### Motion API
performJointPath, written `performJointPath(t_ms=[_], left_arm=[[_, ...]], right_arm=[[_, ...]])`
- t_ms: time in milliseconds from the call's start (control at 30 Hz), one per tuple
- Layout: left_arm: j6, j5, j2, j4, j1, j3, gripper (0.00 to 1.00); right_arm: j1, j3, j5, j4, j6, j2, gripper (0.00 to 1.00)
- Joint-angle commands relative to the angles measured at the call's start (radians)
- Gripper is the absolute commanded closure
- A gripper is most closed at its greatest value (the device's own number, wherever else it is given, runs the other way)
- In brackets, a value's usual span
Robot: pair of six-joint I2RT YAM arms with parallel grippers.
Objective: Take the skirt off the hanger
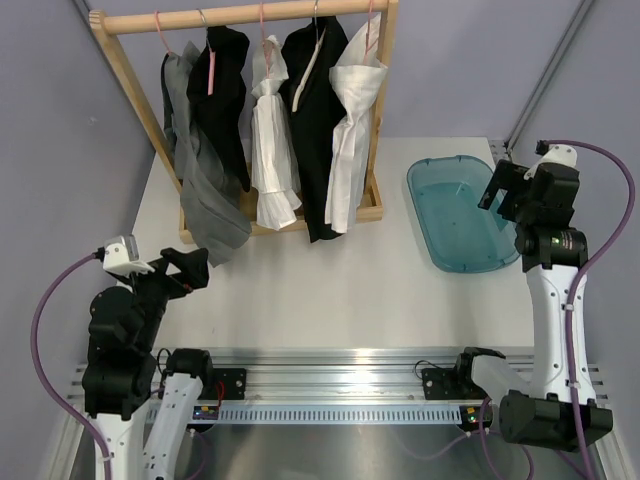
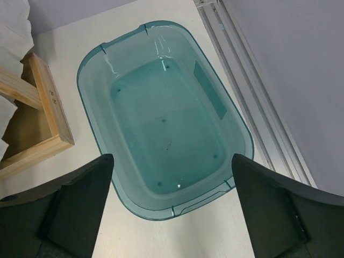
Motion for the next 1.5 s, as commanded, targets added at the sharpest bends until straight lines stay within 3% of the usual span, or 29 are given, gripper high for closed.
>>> performJointPath(t_ms=[0, 133, 233, 267, 433, 700, 800, 1033, 1200, 1467], left_arm=[[-0.021, 0.056, 0.058, 0.018, -0.003, 0.092, 0.01], [-0.051, 0.079, 0.146, 0.037, -0.003, 0.182, 0.01], [-0.092, 0.107, 0.236, 0.07, -0.003, 0.264, 0.01], [-0.113, 0.116, 0.261, 0.081, -0.003, 0.288, 0.01], [-0.195, 0.126, 0.431, 0.164, -0.003, 0.429, 0.01], [-0.344, 0.014, 0.704, 0.302, -0.001, 0.663, 0.04], [-0.35, -0.083, 0.79, 0.352, -0.001, 0.725, 0.07], [-0.316, -0.152, 0.924, 0.377, 0.029, 0.835, 0.14], [-0.316, -0.103, 0.976, 0.374, 0.095, 0.874, 0.17], [-0.264, 0.032, 1.112, 0.317, 0.103, 1.026, 0.23]], right_arm=[[0.004, -0.008, -0.06, 0.023, -0.088, -0.047, 0.01], [0.004, -0.051, -0.385, -0.003, -0.309, -0.13, 0.01], [0.004, -0.07, -0.671, -0.137, -0.581, -0.182, 0.01], [0.004, -0.07, -0.718, -0.174, -0.678, -0.191, 0.0], [0.004, -0.037, -0.889, -0.357, -0.837, -0.196, 0.01], [0.004, -0.008, -1.002, -0.362, -0.779, -0.144, 0.01], [0.004, -0.019, -1.013, -0.348, -0.772, -0.145, 0.01], [0.004, -0.034, -1.01, -0.336, -0.742, -0.152, 0.0], [0.004, -0.079, -0.998, -0.3, -0.72, -0.176, 0.0], [0.004, -0.105, -1.012, -0.281, -0.694, -0.173, 0.0]])
